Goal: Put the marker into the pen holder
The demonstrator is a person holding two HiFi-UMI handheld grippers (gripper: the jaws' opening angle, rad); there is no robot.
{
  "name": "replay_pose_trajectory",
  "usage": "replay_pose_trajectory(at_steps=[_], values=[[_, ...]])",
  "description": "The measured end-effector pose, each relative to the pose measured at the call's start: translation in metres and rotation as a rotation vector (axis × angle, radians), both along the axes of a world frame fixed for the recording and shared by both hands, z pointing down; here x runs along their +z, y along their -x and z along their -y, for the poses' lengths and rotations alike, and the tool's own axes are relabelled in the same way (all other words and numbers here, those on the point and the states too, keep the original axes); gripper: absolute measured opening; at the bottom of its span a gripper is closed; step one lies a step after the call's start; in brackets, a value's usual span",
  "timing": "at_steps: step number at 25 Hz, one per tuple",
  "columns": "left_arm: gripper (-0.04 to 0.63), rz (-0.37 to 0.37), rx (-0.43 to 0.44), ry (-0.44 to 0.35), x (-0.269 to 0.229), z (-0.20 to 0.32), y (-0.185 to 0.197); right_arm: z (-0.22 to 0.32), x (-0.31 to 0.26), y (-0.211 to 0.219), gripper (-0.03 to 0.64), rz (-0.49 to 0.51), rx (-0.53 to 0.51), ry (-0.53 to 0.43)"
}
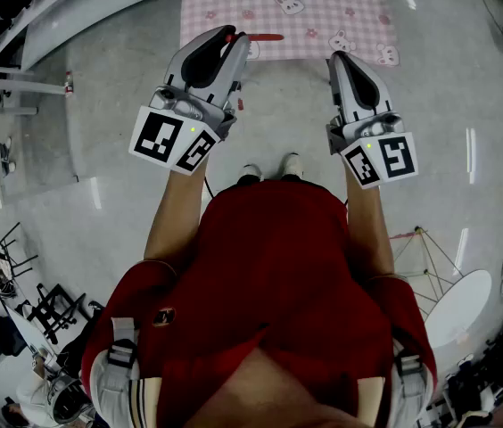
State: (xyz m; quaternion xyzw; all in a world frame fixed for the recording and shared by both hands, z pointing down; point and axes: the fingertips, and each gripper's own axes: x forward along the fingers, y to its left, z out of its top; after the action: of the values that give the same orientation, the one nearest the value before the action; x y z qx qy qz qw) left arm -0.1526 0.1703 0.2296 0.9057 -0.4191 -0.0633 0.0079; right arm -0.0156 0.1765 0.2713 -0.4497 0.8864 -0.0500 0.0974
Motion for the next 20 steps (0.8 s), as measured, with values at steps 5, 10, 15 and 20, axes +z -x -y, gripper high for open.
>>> replay_pose_trajectory(at_steps=[5, 10, 15, 20], values=[[0.074, 0.009, -0.015, 0.003, -0.001, 0.008, -0.020, 0.007, -0.003, -0.020, -0.002, 0.040, -0.026, -0.005], [0.074, 0.026, -0.040, 0.001, 0.000, 0.014, -0.047, 0.009, 0.002, -0.052, -0.002, 0.055, -0.040, -0.003], [0.074, 0.040, -0.067, 0.006, 0.004, 0.025, -0.061, 0.014, 0.010, -0.077, -0.002, 0.073, -0.039, 0.017], [0.074, 0.053, -0.071, 0.016, 0.006, 0.028, -0.073, 0.014, 0.006, -0.090, -0.002, 0.068, -0.036, 0.004]])
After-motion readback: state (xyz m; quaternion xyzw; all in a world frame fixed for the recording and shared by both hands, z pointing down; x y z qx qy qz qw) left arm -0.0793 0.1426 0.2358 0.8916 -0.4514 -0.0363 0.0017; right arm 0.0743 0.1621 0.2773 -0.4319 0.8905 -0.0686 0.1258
